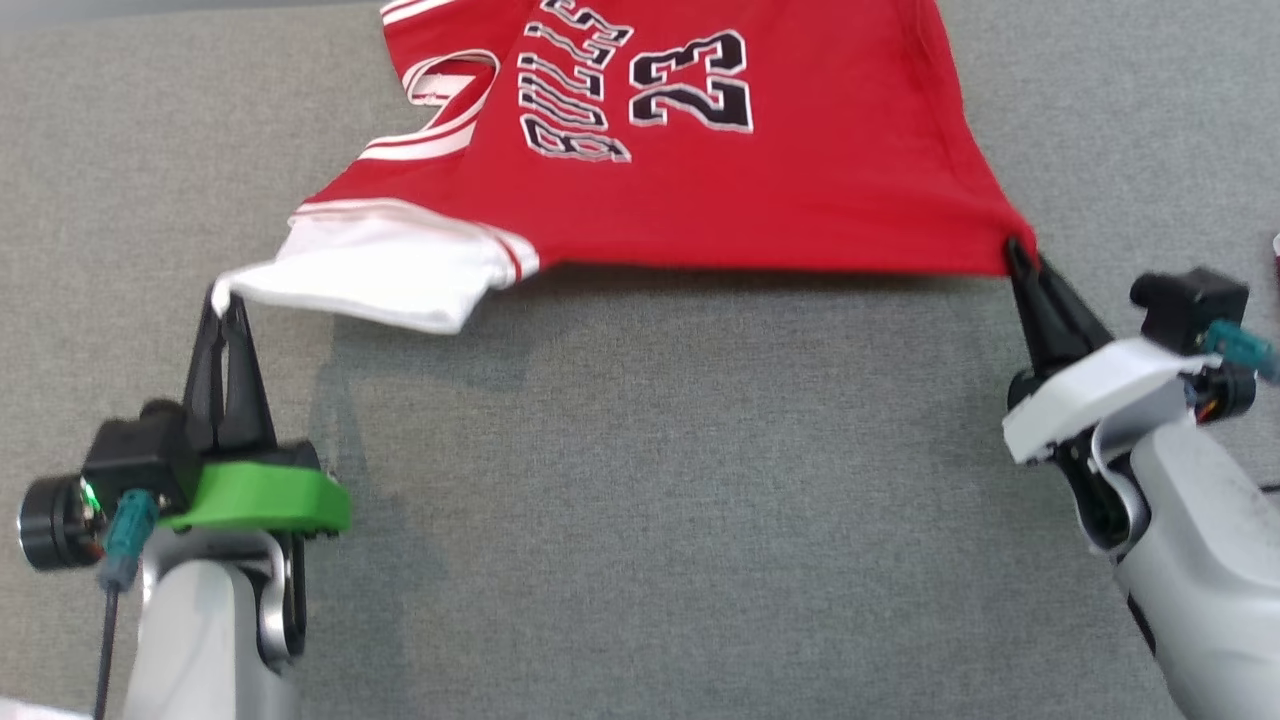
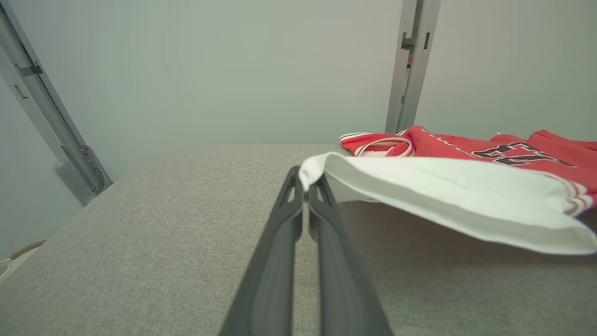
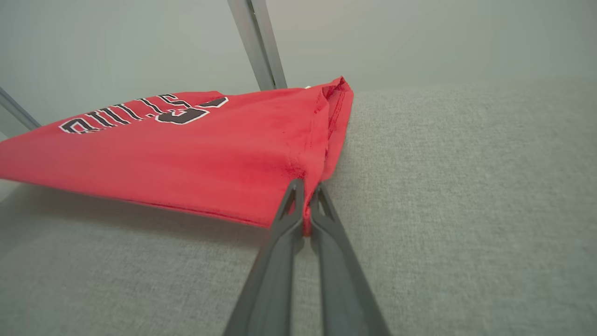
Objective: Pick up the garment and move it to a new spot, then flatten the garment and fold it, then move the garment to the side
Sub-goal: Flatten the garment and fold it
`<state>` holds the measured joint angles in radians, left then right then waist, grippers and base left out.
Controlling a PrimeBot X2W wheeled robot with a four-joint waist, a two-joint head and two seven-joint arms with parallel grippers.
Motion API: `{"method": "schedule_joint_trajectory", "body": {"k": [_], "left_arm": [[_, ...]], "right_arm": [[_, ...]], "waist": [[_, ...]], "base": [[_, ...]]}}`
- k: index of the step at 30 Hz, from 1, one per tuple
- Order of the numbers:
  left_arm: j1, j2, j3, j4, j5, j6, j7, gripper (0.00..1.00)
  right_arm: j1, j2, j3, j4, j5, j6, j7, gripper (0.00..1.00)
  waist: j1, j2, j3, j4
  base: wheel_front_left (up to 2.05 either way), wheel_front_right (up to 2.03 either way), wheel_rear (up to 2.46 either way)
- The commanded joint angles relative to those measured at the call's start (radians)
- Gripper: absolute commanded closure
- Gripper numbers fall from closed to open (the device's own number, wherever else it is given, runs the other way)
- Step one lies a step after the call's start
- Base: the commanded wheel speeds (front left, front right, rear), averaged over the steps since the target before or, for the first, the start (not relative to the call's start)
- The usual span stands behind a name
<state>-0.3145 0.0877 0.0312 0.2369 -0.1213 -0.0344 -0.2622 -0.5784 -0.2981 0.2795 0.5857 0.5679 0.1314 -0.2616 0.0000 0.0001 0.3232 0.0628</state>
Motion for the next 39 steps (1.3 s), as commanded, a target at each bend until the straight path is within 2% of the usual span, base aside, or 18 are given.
{"method": "schedule_joint_trajectory", "body": {"k": [1,6,12,15,24,30,39], "left_arm": [[0.055,-0.005,0.018,0.004,-0.004,0.0,-0.003,1.0],[0.209,-0.026,0.024,0.011,0.006,-0.014,-0.003,1.0],[0.364,-0.034,0.007,0.025,-0.02,0.003,-0.003,1.0],[0.427,-0.033,-0.011,0.036,-0.042,0.025,-0.003,1.0],[0.549,-0.033,-0.06,0.043,-0.053,0.045,-0.003,1.0],[0.548,-0.033,-0.087,0.005,-0.062,0.047,-0.003,1.0],[0.35,-0.034,-0.127,-0.05,-0.05,0.036,-0.003,1.0]], "right_arm": [[0.052,0.002,-0.01,0.0,0.011,-0.002,-0.004,1.0],[0.185,0.025,-0.033,-0.005,0.021,-0.002,-0.004,1.0],[0.341,0.047,-0.074,-0.024,0.007,-0.002,-0.004,1.0],[0.42,0.062,-0.095,-0.034,-0.002,-0.002,-0.004,1.0],[0.593,0.109,-0.163,-0.073,-0.005,-0.002,-0.004,1.0],[0.609,0.135,-0.179,-0.099,-0.015,-0.002,-0.004,1.0],[0.477,0.15,-0.19,-0.133,0.014,-0.002,-0.004,1.0]], "waist": [[0.0,-0.0001,-0.078,-0.009],[0.0,-0.0001,-0.147,-0.012],[0.0,-0.0001,-0.227,-0.001],[0.0,-0.0001,-0.267,0.004],[0.0,-0.0001,-0.34,0.012],[0.0,-0.0001,-0.341,0.01],[0.0,-0.0001,-0.262,-0.003]], "base": [[0.0,0.0,0.0],[0.0,0.0,0.0],[0.0,0.0,0.0],[0.0,0.0,0.0],[0.0,0.0,0.0],[0.0,0.0,0.0],[0.0,0.0,0.0]]}}
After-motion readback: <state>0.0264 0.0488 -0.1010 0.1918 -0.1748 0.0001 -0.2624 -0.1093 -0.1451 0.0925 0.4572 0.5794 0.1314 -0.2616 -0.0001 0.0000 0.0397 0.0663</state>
